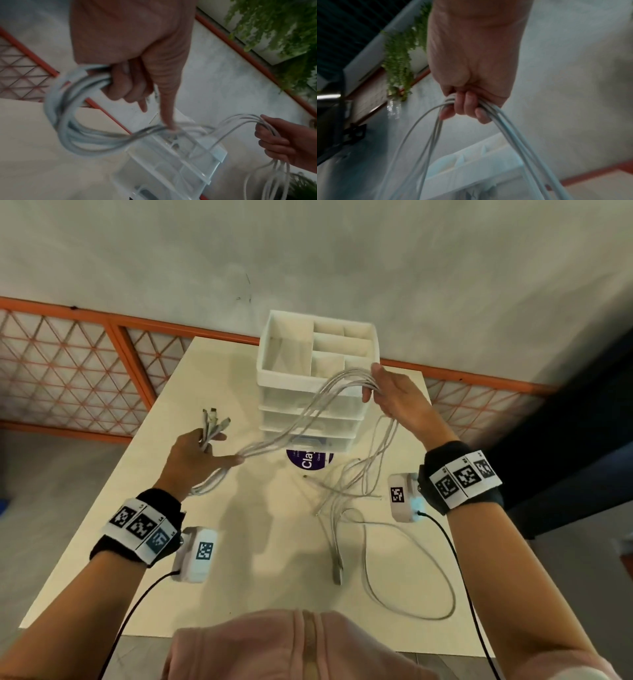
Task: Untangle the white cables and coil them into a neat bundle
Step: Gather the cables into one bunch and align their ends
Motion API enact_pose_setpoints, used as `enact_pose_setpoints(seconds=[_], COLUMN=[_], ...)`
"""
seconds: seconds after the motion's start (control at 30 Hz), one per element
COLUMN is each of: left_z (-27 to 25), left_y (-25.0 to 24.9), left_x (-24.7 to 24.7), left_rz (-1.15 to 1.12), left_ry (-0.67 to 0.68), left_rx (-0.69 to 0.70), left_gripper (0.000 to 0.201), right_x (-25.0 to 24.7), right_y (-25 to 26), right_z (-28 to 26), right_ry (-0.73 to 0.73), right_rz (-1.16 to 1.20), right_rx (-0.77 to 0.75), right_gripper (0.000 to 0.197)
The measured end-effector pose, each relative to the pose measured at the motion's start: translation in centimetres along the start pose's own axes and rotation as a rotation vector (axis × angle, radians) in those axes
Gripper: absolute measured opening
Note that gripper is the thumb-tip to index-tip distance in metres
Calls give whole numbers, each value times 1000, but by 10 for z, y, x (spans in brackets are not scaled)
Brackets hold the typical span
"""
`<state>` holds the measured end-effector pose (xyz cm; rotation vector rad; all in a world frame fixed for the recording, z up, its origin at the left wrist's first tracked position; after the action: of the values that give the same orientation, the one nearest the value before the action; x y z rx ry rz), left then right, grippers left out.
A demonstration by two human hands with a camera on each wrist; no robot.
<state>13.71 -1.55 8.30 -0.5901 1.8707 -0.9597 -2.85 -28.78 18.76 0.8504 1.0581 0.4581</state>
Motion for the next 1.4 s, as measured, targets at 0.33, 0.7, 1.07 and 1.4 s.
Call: enact_pose_setpoints(seconds=[0.33, 0.7, 1.07, 1.4], left_z=[-46, -34, -29, -39], left_y=[-68, -75, -56, -62], left_x=[43, 25, 0, -1], left_rz=[-315, -136, -338, -424], left_ry=[309, -93, -301, -443], left_rx=[340, 462, 409, 425], left_gripper=[34, 26, 44, 43], right_x=[62, 50, 36, 75], right_y=[26, -71, -117, -100], right_z=[-2, -31, -47, -42], right_ry=[469, 366, 27, 130], right_rz=[-152, -12, -190, 20], right_rx=[-82, 137, 184, 192], right_gripper=[55, 21, 23, 21])
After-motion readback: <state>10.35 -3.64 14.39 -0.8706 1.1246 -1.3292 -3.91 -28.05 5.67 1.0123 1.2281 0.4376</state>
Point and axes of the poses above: each hand's wrist, its own z-axis towards the middle knuckle, its own x-axis out of the palm, y = z × x, the point moved 2 cm from there along z, towards the middle knuckle, and after that the axes turned 11 degrees about -x, right-handed, at the moved point
